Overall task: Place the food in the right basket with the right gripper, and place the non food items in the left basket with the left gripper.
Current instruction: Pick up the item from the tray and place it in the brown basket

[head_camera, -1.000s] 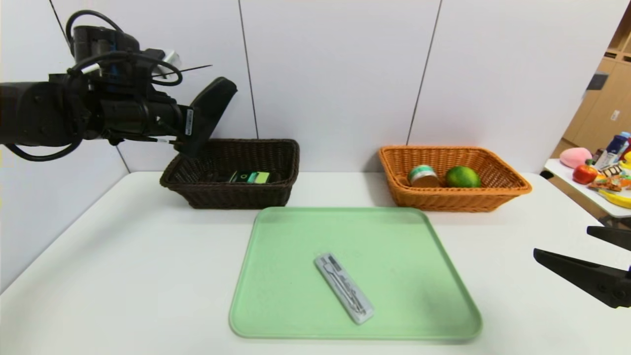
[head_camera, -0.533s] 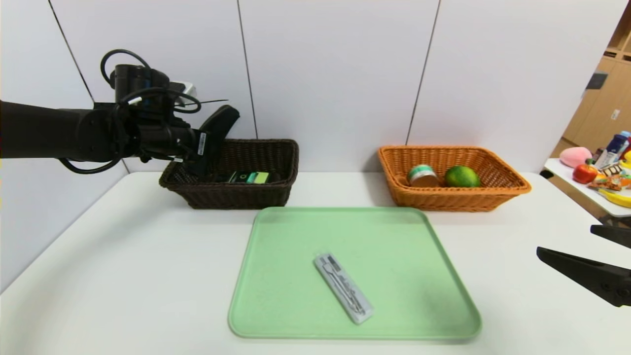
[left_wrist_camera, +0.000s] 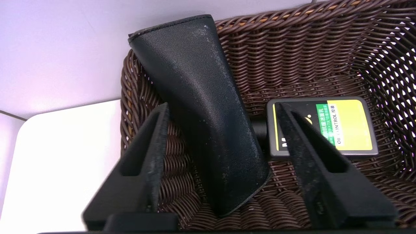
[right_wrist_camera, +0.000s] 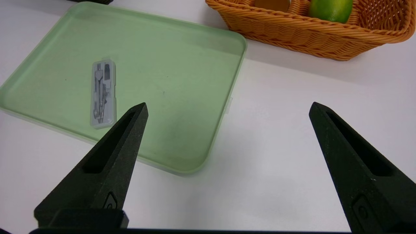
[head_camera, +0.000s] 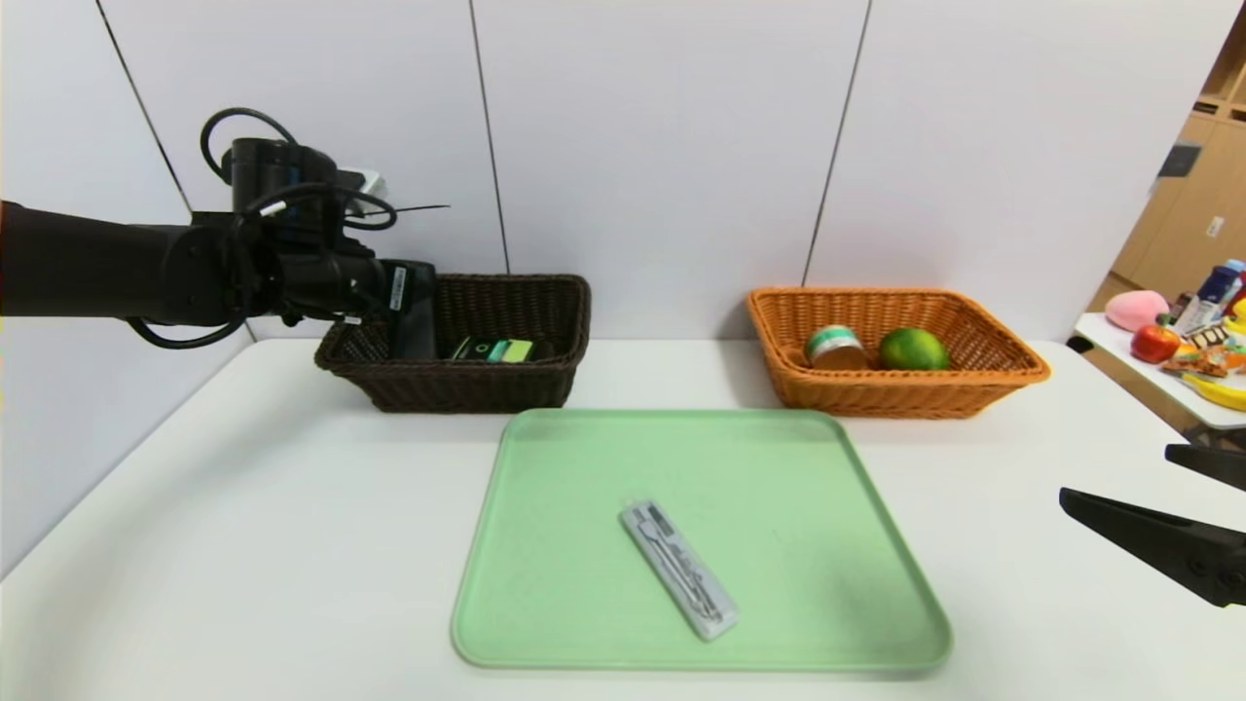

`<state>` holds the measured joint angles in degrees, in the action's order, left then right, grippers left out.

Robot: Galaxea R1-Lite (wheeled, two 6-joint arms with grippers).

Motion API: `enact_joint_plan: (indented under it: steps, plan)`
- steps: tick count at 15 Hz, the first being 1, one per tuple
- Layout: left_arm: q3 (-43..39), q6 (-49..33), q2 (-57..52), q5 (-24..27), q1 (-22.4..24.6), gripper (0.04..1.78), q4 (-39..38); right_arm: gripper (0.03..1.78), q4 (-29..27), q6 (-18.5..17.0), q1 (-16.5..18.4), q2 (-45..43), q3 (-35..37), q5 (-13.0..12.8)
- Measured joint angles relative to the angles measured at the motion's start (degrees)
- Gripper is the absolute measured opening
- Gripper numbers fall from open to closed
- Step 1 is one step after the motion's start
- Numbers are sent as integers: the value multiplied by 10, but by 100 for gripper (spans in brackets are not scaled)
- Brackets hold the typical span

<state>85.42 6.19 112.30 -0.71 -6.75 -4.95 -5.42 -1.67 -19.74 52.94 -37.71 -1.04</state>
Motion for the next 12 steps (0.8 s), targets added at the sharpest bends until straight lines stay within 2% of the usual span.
enact_joint_plan:
  steps: [2,3,6,9,12]
  plan:
    - [2,-1,-26,8,-16,135,3,171,0,0,0,0,0,-1]
    - [-2,-9,-43,10,-39,139,3,171,0,0,1,0,0,-1]
    - [-32,-70,-95,13,-153,149,1,171,-1,1,1,0,1,-1]
    - [-114,-103,-144,5,-280,156,13,171,-1,0,1,0,1,-1]
    - [-157,-112,-166,-44,-367,160,89,171,-1,0,3,-3,1,-3]
